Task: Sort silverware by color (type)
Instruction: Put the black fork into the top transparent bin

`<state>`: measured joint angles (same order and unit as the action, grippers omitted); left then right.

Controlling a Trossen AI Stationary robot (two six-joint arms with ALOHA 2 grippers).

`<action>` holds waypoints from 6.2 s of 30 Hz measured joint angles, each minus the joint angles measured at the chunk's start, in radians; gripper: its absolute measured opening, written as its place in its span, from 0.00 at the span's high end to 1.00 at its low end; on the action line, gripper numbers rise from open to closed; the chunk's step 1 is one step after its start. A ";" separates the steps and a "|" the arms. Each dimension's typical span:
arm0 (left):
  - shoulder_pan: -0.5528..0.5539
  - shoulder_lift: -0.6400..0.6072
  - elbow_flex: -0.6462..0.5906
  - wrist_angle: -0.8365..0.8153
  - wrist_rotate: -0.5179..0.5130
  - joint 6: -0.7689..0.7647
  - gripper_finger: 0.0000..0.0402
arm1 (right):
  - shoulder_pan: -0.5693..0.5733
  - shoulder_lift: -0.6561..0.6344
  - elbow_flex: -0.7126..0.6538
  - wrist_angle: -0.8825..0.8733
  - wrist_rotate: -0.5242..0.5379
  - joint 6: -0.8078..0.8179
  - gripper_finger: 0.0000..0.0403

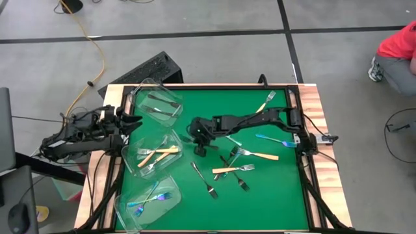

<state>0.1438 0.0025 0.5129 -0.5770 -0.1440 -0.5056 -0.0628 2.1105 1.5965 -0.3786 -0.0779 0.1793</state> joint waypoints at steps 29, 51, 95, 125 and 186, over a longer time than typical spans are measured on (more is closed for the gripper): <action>0.000 0.000 0.000 -0.018 -0.071 0.039 0.57 | -0.065 -0.017 0.075 -0.344 0.044 0.032 0.97; 0.000 0.000 -0.097 0.058 -0.156 0.021 0.57 | -0.115 -0.025 0.077 -0.340 -0.013 -0.015 0.97; -0.002 0.000 -0.189 0.418 -0.178 -0.014 0.57 | -0.223 0.056 0.372 0.585 -0.081 -0.076 0.97; -0.007 0.002 -0.191 0.409 -0.231 -0.063 0.57 | -0.305 0.339 0.570 0.706 -0.209 0.141 0.97; -0.007 0.002 -0.192 0.349 -0.290 -0.104 0.57 | -0.259 0.495 0.754 0.331 -0.160 -0.127 0.98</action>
<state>0.1368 0.0040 0.3214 -0.2276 -0.4335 -0.6097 -0.3214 2.6057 2.3508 -0.0480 -0.2379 0.0521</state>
